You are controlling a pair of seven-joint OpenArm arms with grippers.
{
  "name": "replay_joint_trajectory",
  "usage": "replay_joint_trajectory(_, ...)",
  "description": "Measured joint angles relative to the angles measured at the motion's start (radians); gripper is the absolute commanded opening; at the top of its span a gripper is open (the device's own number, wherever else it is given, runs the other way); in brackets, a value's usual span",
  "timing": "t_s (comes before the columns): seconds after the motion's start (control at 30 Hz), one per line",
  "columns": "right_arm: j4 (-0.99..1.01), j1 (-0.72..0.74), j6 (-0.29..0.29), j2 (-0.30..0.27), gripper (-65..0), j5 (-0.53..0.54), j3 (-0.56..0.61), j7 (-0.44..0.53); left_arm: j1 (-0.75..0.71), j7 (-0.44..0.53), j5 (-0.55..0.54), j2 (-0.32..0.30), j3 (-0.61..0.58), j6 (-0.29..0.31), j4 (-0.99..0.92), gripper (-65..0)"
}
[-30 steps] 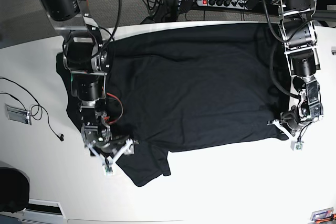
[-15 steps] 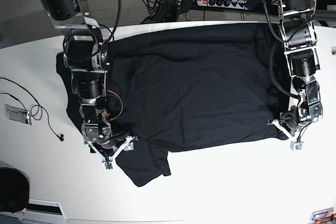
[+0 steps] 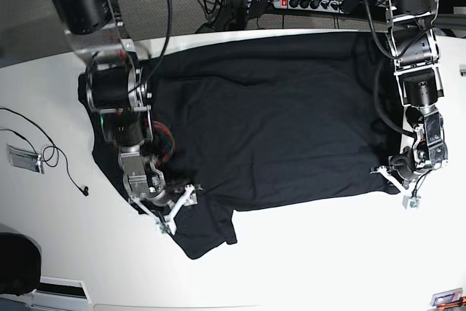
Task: Fold the T-shirt properly
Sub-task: 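Hold both hem corners and lift them slightly off the table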
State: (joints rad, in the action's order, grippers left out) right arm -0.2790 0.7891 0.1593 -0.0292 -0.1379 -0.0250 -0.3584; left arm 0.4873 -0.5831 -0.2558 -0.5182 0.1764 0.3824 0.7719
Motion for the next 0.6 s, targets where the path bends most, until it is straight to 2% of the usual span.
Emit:
replay_joint_trajectory(0.07,0.016,0.034,-0.005,-0.003,-18.0,-0.021,0.000,-0.040,-0.003,-0.002,-0.002,0.000,0.000,0.003,0.000,-65.0)
replay_joint_trajectory(0.13,0.007,0.043,-0.013,-0.004,-18.0,-0.011,0.000,0.002,-0.003,-0.004,-0.002,0.002,0.000,0.000,0.000,-65.0)
replay_joint_trajectory(0.33,0.017,0.023,-0.009,-0.003,-18.1,-0.012,0.002,-0.027,-0.004,-0.005,-0.002,0.002,0.000,0.000,0.000,-65.0)
replay_joint_trajectory(0.6,0.018,0.032,-0.009,-0.004,-18.1,-0.012,0.005,-0.014,-0.003,-0.004,-0.002,0.003,0.000,0.000,0.000,-65.0)
